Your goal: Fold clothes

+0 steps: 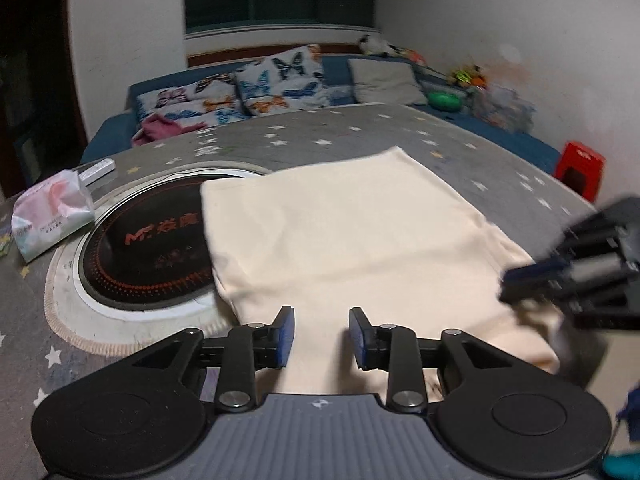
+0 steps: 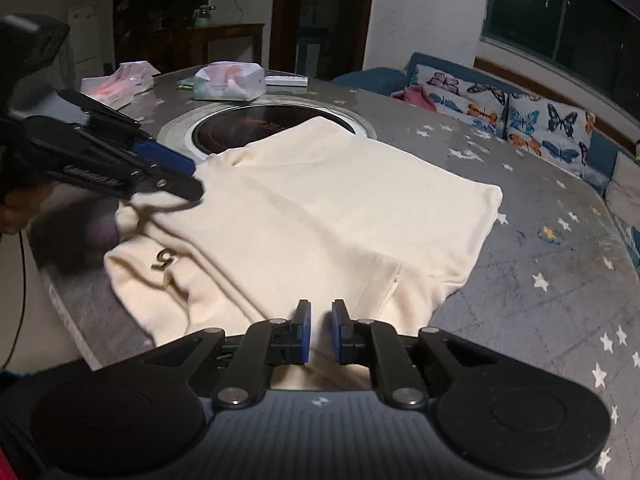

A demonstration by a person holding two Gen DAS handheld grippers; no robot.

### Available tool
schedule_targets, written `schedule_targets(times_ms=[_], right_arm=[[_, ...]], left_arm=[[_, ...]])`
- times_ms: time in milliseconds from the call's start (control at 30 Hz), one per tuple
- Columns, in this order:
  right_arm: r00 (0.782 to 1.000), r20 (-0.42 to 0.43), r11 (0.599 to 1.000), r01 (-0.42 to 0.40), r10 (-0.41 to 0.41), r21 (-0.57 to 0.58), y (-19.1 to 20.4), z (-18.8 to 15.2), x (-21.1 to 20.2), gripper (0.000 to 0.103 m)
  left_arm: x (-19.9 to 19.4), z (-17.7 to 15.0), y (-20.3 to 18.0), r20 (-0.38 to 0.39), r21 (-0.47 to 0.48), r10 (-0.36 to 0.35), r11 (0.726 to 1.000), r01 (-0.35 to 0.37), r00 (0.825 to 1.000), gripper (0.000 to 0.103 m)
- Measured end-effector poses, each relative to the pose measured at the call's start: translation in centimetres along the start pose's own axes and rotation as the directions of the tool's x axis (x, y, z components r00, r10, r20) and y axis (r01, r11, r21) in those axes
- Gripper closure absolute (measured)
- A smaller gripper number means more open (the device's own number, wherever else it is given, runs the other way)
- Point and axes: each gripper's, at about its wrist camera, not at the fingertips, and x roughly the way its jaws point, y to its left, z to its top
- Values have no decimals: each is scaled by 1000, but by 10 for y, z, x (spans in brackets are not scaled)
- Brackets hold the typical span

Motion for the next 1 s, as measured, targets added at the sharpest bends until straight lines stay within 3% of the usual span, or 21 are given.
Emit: schedule_targets(times_ms=[300,400,567,800,1000], right_arm=[[1000,-8,1000,0,0,-31,9,0,-3,90],[1000,13,999,-5,6,-36,11,4,-8,90],[997,28,996,-64,65,-62,24,14,-2,89],[994,-31,985,-109,106,-136,42,23,13,87],[995,-34,983,-100,96,-155,31,31,-4,82]], left_arm=[[-34,-31,-20,-13,145,37,989,-35,999,65],[-42,-39,-25,-18,204,47,978,-42,999,60],[-38,-54,-43,-31,311,57,949,-44,998,59],[-32,-59,-58,48,410,66,909,-80,997,56],[-24,-61,-66,111,479,11,876,-63,994,60]])
